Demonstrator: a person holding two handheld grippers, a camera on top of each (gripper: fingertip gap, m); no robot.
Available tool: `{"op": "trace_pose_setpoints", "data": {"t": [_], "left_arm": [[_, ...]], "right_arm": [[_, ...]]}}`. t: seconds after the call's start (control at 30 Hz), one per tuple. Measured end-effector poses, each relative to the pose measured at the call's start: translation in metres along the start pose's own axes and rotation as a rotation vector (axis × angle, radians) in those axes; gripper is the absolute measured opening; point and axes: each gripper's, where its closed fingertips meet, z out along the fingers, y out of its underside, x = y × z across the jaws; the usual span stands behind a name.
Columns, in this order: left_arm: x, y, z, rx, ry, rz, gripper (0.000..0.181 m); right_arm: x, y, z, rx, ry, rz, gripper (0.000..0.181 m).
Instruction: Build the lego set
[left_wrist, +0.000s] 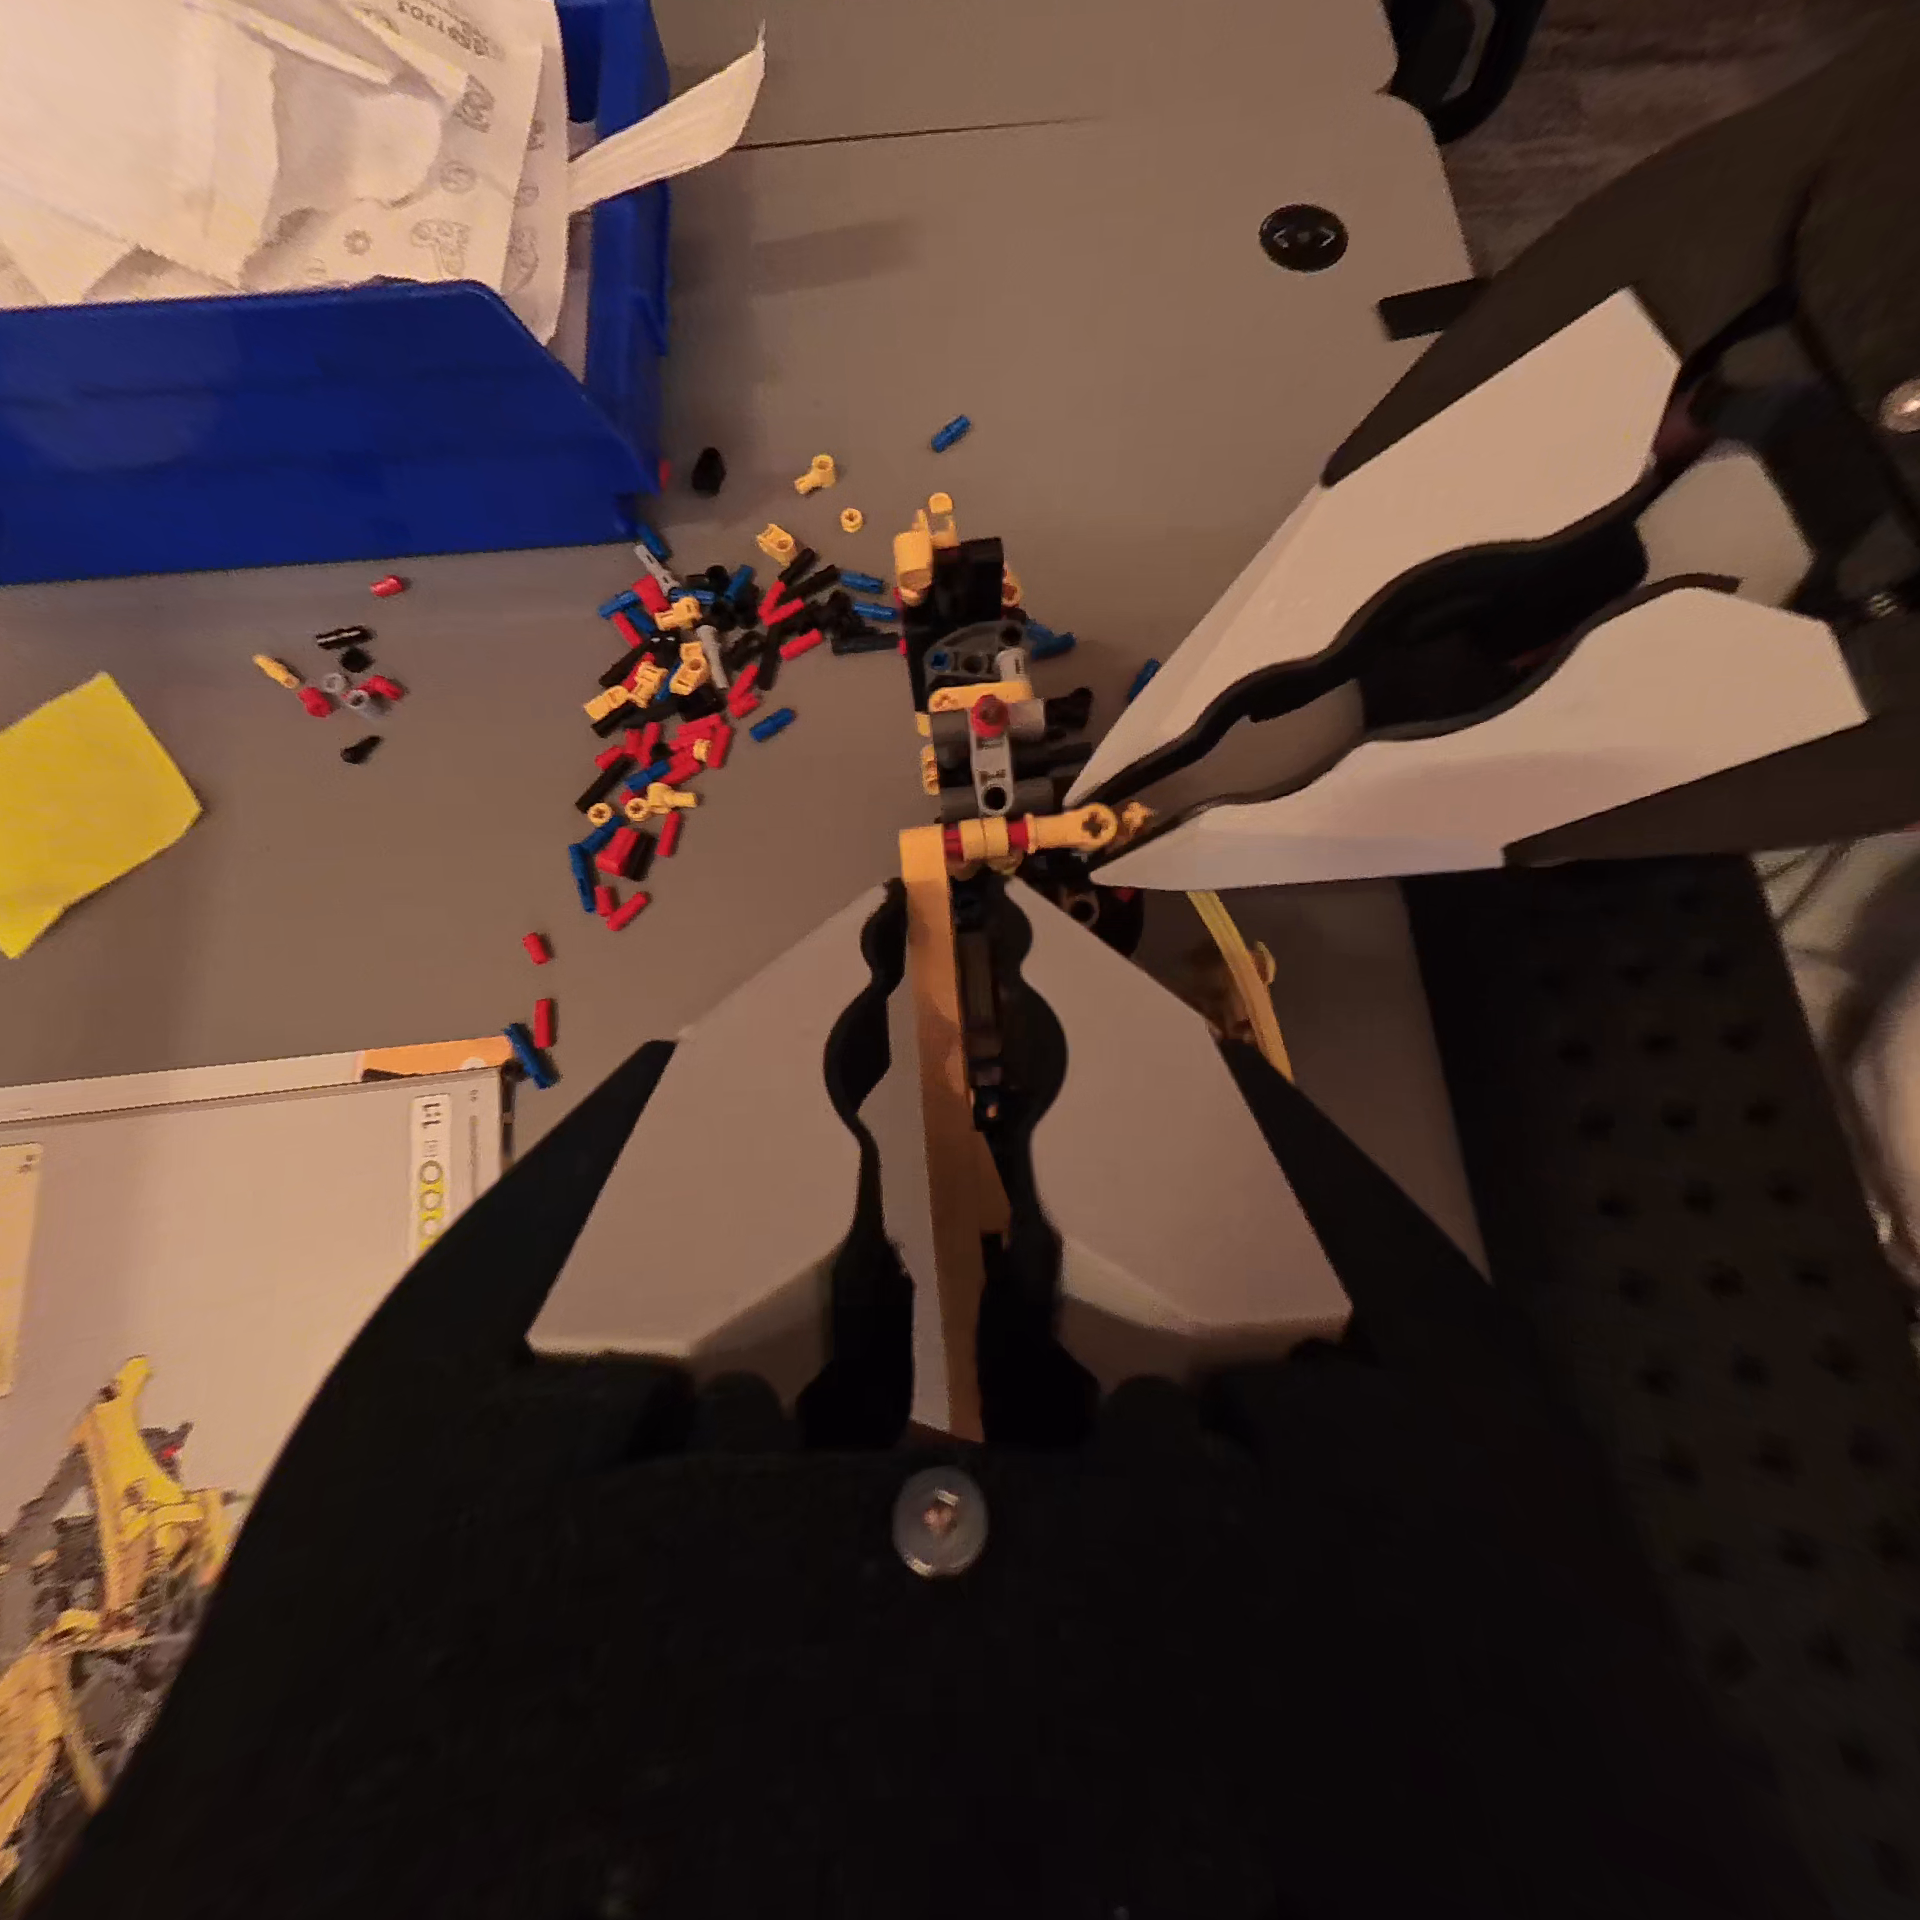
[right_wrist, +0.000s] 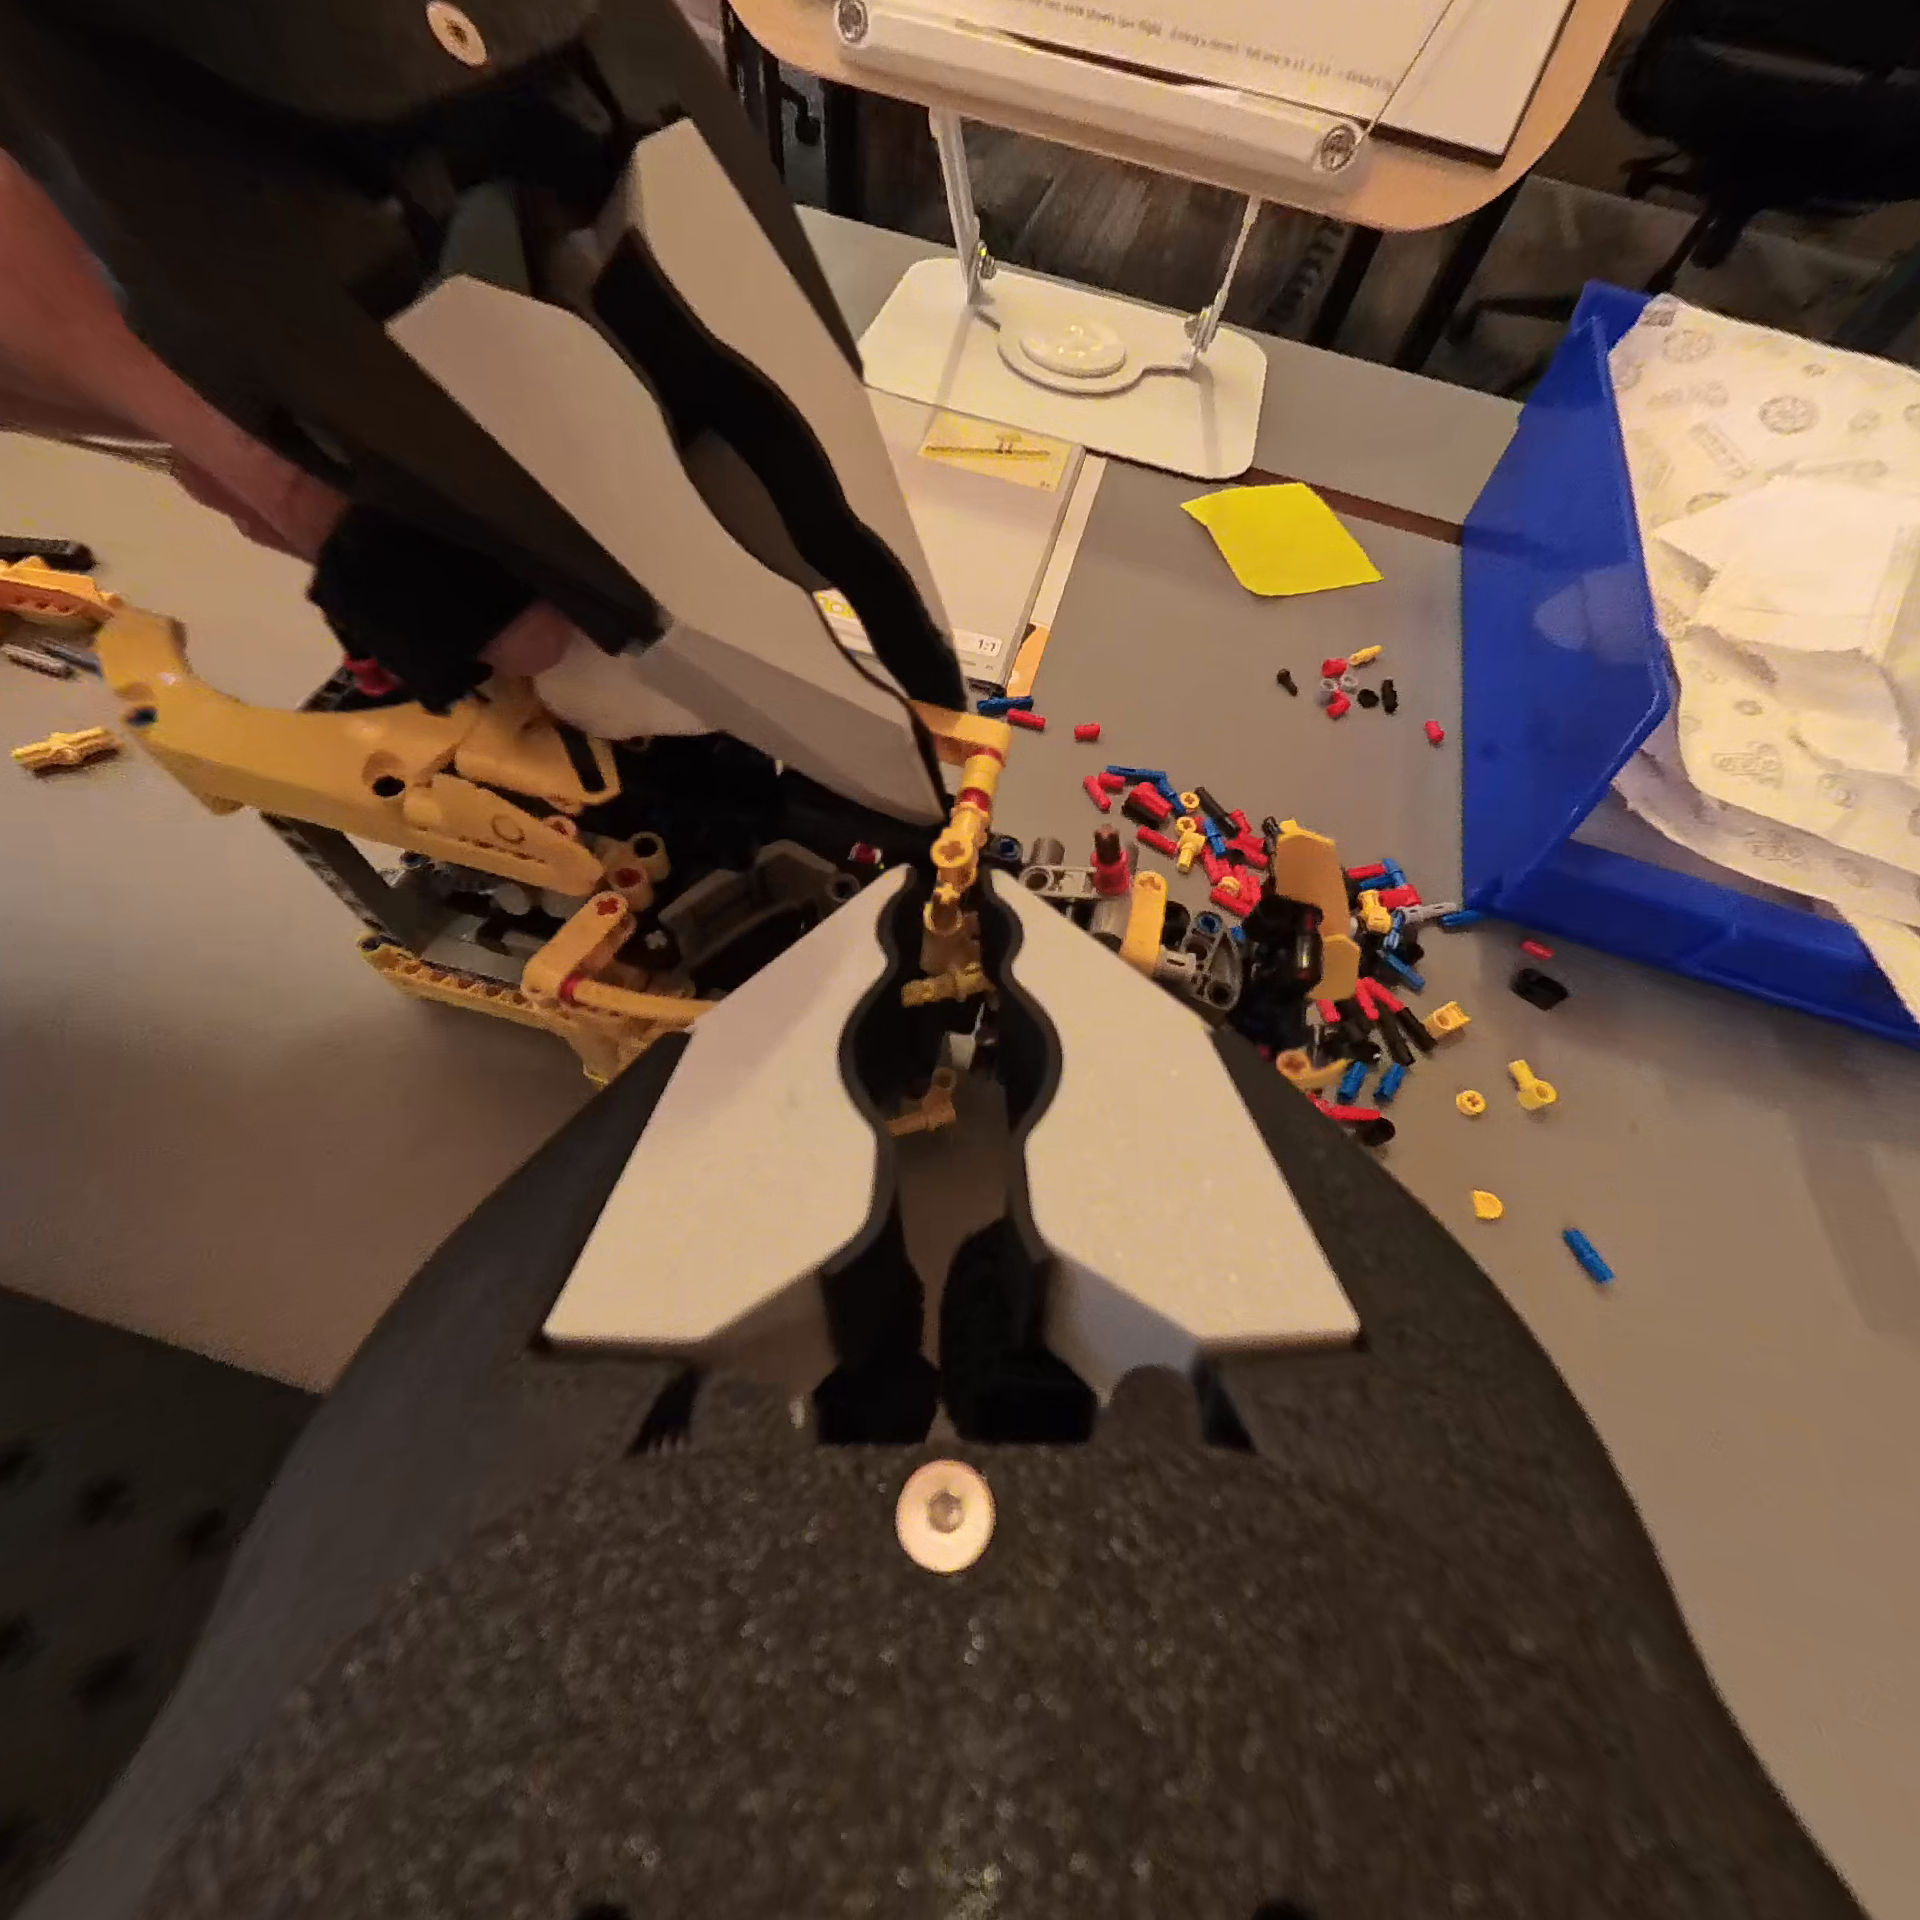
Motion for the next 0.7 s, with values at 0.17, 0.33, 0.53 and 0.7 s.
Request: {"op": "trace_pose_setpoints", "data": {"t": [0.17,0.33,0.53,0.7], "left_arm": [[-0.007,0.000,0.000,-0.010,-0.053,0.049,0.007],[-0.010,-0.001,0.002,0.004,-0.096,0.028,0.007],[-0.016,-0.002,0.003,0.018,-0.135,-0.054,0.007],[-0.015,-0.003,0.004,0.026,-0.110,-0.122,0.007]], "right_arm": [[-0.004,-0.002,0.002,-0.020,-0.068,0.121,0.004],[-0.003,-0.004,0.003,0.028,-0.159,0.411,0.004],[0.005,-0.007,0.007,0.096,-0.149,0.477,0.004],[0.010,-0.009,0.009,0.101,0.059,0.168,0.008]]}}
